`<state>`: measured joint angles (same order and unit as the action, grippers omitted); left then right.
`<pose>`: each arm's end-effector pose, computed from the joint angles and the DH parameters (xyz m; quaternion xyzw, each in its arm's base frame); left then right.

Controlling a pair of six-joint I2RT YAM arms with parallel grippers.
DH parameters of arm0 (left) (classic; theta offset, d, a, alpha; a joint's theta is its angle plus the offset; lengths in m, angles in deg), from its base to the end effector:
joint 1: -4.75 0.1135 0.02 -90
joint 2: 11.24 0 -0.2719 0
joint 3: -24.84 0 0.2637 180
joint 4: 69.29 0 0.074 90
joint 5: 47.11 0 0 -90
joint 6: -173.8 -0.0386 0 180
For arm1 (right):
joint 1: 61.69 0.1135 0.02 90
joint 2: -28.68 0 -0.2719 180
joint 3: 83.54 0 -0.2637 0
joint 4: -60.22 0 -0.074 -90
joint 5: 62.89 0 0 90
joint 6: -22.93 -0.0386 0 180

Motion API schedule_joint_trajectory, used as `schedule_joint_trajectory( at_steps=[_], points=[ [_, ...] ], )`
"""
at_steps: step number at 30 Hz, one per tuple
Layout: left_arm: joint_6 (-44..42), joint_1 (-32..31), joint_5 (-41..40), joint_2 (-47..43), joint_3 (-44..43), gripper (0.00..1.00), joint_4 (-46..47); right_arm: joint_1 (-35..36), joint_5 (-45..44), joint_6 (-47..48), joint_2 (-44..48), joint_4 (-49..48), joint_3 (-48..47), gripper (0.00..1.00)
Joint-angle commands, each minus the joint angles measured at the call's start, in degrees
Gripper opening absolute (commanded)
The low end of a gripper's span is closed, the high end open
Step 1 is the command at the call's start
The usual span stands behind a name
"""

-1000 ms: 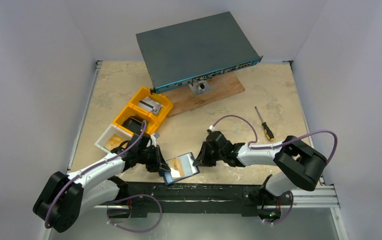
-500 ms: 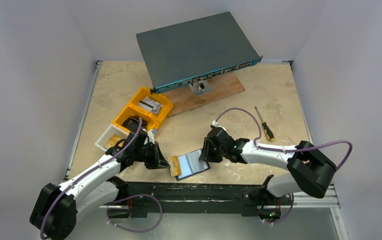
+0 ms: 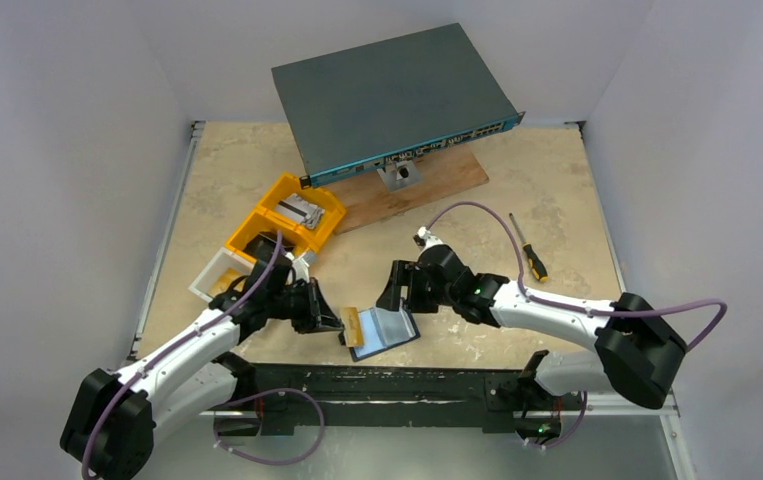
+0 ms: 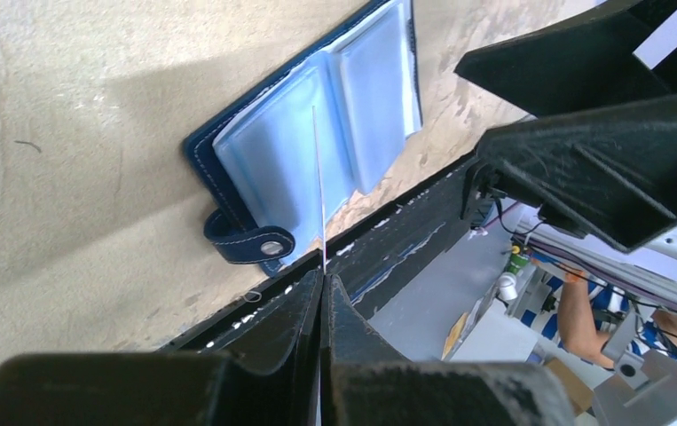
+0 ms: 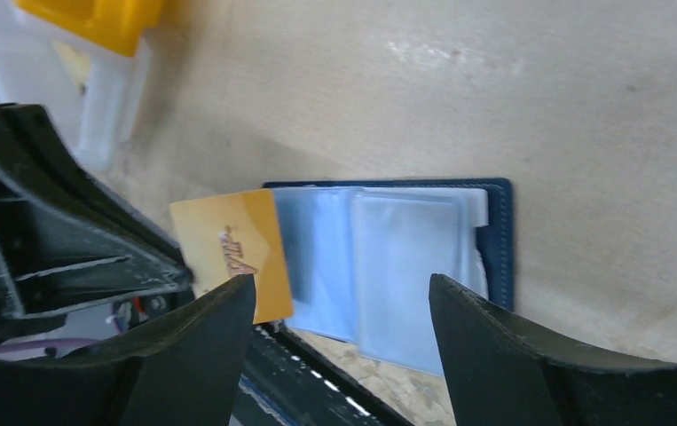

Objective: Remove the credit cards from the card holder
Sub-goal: Place the credit card in the storage box.

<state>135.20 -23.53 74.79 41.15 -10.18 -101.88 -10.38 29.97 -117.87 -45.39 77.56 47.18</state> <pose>0.1439 -0.1006 0.1684 -0.0889 0.9039 -0.4091 0.0873 0.1662 0.2106 0.1889 -0.0142 0.9137 0.3298 0.2372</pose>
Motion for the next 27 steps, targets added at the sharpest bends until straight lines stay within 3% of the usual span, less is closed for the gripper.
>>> schedule_joint_trajectory(
  at_steps=[1, 12, 19, 25, 27],
  points=[
    [2.1, 0.8, 3.5, -0.7, -2.0, 0.0, 4.9, -0.2, 5.5, 0.9, 0.3, -9.7, 0.7, 0.73],
    [10.4, 3.3, 9.5, -3.9, -1.7, 0.0, 15.2, -0.4, 12.5, -5.1, 3.0, -27.9, 8.0, 0.79],
    [15.1, 3.8, 12.0, -4.0, -2.7, 0.0, 21.2, -3.8, 16.8, -14.2, 5.4, -43.8, 14.0, 0.81],
    [17.6, 4.1, 13.2, -3.8, -3.0, 0.0, 24.8, -4.6, 19.7, -17.8, 3.1, -49.9, 14.8, 0.78],
    [17.8, 4.2, 13.5, -3.7, -3.1, 0.0, 25.3, -4.8, 20.6, -19.8, 2.1, -53.2, 15.8, 0.7]
  ],
)
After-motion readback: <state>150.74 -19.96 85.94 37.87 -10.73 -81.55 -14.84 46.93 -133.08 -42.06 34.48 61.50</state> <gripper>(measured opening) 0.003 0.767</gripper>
